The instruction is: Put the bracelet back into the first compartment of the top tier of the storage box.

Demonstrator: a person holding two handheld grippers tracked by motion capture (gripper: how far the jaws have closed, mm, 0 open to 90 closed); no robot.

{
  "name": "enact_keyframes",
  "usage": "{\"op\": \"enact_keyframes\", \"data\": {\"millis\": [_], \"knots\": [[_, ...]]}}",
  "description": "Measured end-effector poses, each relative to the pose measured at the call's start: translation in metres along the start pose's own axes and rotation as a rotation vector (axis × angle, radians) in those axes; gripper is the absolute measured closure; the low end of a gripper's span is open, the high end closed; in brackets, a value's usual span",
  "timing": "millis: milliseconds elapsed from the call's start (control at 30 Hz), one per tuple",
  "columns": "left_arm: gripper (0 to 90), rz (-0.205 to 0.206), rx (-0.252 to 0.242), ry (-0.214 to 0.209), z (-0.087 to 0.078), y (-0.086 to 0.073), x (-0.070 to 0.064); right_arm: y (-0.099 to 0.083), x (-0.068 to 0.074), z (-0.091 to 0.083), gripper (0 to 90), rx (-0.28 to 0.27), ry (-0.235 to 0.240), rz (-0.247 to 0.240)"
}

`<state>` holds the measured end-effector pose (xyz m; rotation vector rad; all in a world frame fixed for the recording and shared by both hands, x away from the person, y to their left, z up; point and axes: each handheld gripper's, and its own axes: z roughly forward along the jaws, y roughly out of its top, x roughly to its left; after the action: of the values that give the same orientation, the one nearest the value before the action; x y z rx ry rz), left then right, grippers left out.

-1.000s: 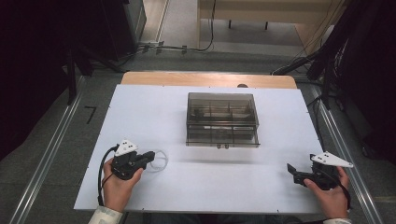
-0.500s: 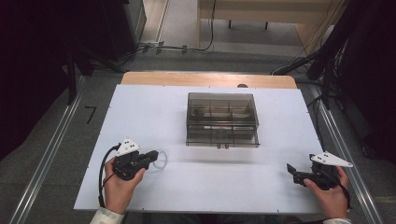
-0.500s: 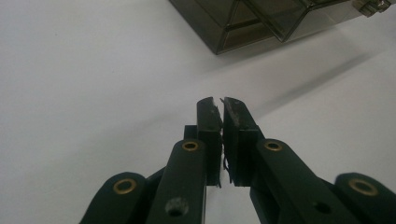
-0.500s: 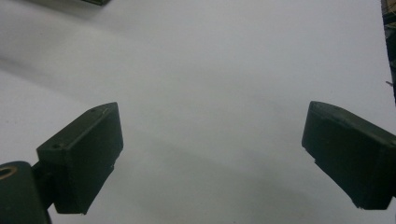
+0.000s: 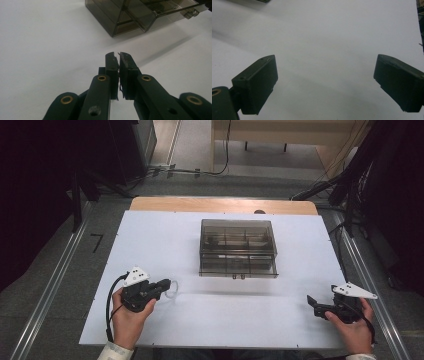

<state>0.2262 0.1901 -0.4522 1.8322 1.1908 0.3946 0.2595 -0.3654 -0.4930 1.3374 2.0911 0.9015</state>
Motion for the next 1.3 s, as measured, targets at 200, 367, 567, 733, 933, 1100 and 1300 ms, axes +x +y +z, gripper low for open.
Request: {"op": "enact_keyframes", "data": {"millis": [200, 367, 567, 733, 933, 1100, 1300], "knots": [[86.2, 0.012, -0.047, -0.024, 0.003, 0.003, -0.007, 0.000, 0.000, 0.000, 3.8, 0.001, 0.000, -0.001], [86.2, 0.017, -0.069, -0.034, 0.005, 0.006, -0.011, 0.000, -0.001, -0.001, 3.7, -0.002, -0.002, -0.004], [86.3, 0.022, -0.096, -0.040, 0.007, 0.010, -0.014, 0.000, -0.001, -0.001, 3.8, -0.003, -0.001, -0.003], [86.2, 0.025, -0.136, -0.042, 0.009, 0.015, -0.015, 0.000, -0.001, -0.001, 3.8, -0.004, 0.000, -0.005], [86.3, 0.022, -0.159, -0.046, 0.011, 0.020, -0.016, 0.000, -0.001, -0.001, 3.8, -0.005, 0.000, -0.003], [86.2, 0.027, -0.171, -0.055, 0.013, 0.024, -0.018, 0.000, -0.001, -0.001, 3.8, -0.004, 0.001, -0.003], [86.2, 0.031, -0.197, -0.054, 0.014, 0.030, -0.022, 0.000, -0.001, -0.001, 3.7, -0.006, 0.002, -0.003]]}}
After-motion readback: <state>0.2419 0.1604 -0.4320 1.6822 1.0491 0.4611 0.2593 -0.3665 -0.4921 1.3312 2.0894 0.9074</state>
